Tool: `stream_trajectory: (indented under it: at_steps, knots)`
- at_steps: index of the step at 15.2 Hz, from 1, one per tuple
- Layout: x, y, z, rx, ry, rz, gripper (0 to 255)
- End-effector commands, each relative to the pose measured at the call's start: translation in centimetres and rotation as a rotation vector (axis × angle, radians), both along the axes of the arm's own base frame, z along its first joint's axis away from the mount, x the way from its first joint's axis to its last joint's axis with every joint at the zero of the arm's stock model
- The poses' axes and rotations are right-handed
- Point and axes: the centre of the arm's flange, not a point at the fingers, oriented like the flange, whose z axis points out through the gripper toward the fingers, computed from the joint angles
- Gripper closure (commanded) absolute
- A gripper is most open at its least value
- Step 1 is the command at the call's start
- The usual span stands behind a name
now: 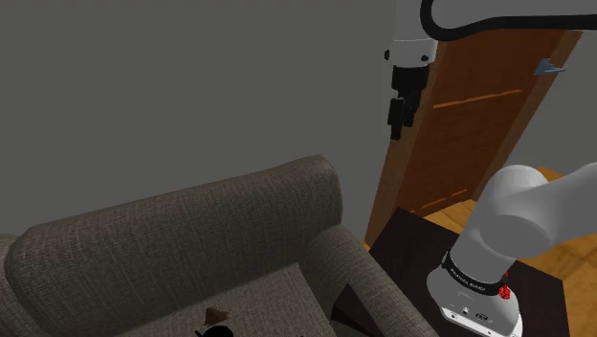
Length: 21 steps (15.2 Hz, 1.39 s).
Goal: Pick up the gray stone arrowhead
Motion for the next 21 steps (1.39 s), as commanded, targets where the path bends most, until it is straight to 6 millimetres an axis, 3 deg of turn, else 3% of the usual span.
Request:
stream_trajectory:
  at_steps: [1,11,21]
  knots:
    - [0.0,0.0,0.0,0.0,0.0,0.0,0]
    - [1.0,9.3,-8.5,0.026,-0.072,-0.07,0]
    - [3.2,18.8,-16.5,0.053,-0.144,-0.14,0]
